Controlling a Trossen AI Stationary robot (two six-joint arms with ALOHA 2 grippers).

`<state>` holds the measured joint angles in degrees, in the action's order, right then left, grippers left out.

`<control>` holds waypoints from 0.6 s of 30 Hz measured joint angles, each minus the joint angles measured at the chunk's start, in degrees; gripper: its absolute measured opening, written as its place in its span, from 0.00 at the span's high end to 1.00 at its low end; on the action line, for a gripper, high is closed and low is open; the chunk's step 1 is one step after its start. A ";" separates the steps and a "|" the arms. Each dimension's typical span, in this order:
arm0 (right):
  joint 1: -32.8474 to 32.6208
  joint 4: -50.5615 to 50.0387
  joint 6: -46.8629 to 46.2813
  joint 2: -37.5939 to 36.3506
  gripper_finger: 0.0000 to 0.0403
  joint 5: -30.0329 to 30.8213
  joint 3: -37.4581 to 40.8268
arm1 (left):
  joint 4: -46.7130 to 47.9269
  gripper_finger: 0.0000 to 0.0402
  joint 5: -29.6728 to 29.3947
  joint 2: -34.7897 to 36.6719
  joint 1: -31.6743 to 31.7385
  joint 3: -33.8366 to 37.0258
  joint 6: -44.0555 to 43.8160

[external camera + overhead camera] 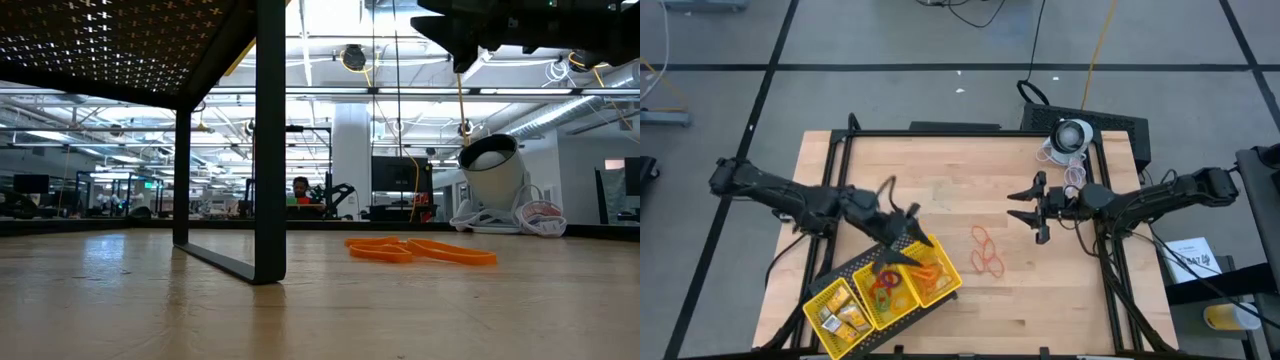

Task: Pick & Place Office Desk Supplies
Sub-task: Put the orange rubber band into the right yellow bin on the shelf

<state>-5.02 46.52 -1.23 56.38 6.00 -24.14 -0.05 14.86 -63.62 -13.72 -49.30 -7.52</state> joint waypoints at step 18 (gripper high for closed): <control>-12.04 -28.68 -10.30 26.24 0.59 6.10 -9.14 | -17.28 0.38 -9.02 11.22 7.67 17.78 -4.53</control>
<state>-17.06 17.84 -11.53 82.62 12.10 -33.28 -17.32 5.84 -52.39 -6.06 -31.51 -12.05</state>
